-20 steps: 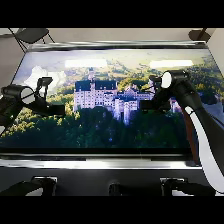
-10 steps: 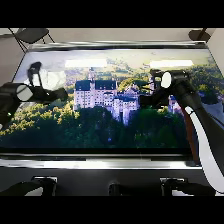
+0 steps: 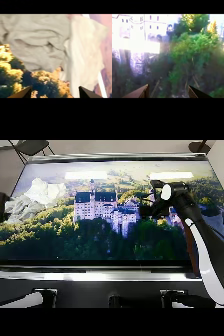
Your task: Fold the shirts.
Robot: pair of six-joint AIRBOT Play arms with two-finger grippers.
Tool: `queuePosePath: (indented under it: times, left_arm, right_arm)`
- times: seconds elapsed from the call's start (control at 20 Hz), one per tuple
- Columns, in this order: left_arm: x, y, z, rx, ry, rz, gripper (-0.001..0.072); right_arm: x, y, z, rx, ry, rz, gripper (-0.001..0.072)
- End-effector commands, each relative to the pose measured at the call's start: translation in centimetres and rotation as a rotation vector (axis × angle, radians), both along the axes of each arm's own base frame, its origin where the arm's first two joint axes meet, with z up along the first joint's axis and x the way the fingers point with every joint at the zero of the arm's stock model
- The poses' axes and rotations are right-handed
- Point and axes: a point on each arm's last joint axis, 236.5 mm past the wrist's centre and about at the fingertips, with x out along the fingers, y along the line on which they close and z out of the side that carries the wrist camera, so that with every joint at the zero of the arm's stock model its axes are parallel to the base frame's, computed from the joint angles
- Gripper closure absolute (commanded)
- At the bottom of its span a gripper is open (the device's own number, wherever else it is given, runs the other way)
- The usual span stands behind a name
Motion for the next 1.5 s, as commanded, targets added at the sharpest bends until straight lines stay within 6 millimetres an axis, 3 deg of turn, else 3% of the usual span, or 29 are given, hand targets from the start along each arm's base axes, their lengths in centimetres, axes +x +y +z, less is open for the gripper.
queuePosePath:
  times: [0.0,0.1,0.25,0.35,0.45,0.7,0.75,0.8,0.85,0.9,1.05,1.15,1.25,1.35,1.45]
  left_arm:
    - [-3.1,3.1,-6.3,-0.104,0.115,0.063,-0.0013]
    - [-1.3,2.6,-9.3,-0.163,0.083,0.030,-0.0013]
    - [3.7,1.0,-11.4,-0.257,-0.088,-0.039,-0.0013]
    - [4.8,0.3,-13.4,-0.303,-0.109,-0.044,-0.0013]
    - [5.2,0.9,-14.9,-0.262,-0.103,-0.045,-0.0013]
    - [6.9,2.5,-13.8,-0.123,-0.179,-0.080,-0.0007]
    - [7.1,2.5,-13.6,-0.129,-0.193,-0.074,0.0081]
    - [7.1,2.6,-13.6,-0.129,-0.194,-0.070,0.0286]
    - [7.1,2.6,-13.6,-0.131,-0.194,-0.069,0.0564]
    - [7.1,2.6,-13.6,-0.134,-0.195,-0.070,0.0678]
    - [7.1,1.6,-12.5,-0.141,-0.204,-0.113,0.0681]
    - [7.4,1.2,-9.5,-0.059,-0.242,-0.184,0.0682]
    - [7.6,0.8,-3.8,0.083,-0.315,-0.270,0.0683]
    - [6.9,-1.1,3.8,0.216,-0.416,-0.354,0.0683]
    - [4.8,-4.9,12.4,0.333,-0.535,-0.443,0.0683]
  right_arm:
    - [0.0,0.2,0.0,0.009,0.000,0.000,0.0141]
    - [-0.2,0.3,0.0,0.013,0.007,0.000,0.0141]
    - [-0.4,1.4,0.1,0.060,0.017,-0.004,0.0141]
    - [-0.6,2.3,0.3,0.100,0.027,-0.005,0.0141]
    - [-1.0,3.3,0.5,0.150,0.048,-0.022,0.0141]
    - [-3.0,4.7,0.6,0.208,0.137,-0.010,0.0141]
    - [-3.1,4.7,0.6,0.206,0.141,-0.009,0.0141]
    - [-3.3,4.6,0.6,0.205,0.147,-0.008,0.0141]
    - [-3.5,4.6,0.5,0.204,0.157,-0.006,0.0141]
    - [-3.9,4.5,0.5,0.200,0.172,-0.003,0.0141]
    - [-5.0,4.3,0.3,0.187,0.219,0.008,0.0141]
    - [-5.4,4.2,0.3,0.181,0.234,0.011,0.0141]
    - [-5.4,4.2,0.3,0.179,0.231,0.030,0.0141]
    - [-5.3,4.1,0.6,0.168,0.206,0.095,0.0141]
    - [-4.8,3.5,1.4,0.140,0.153,0.136,0.0141]
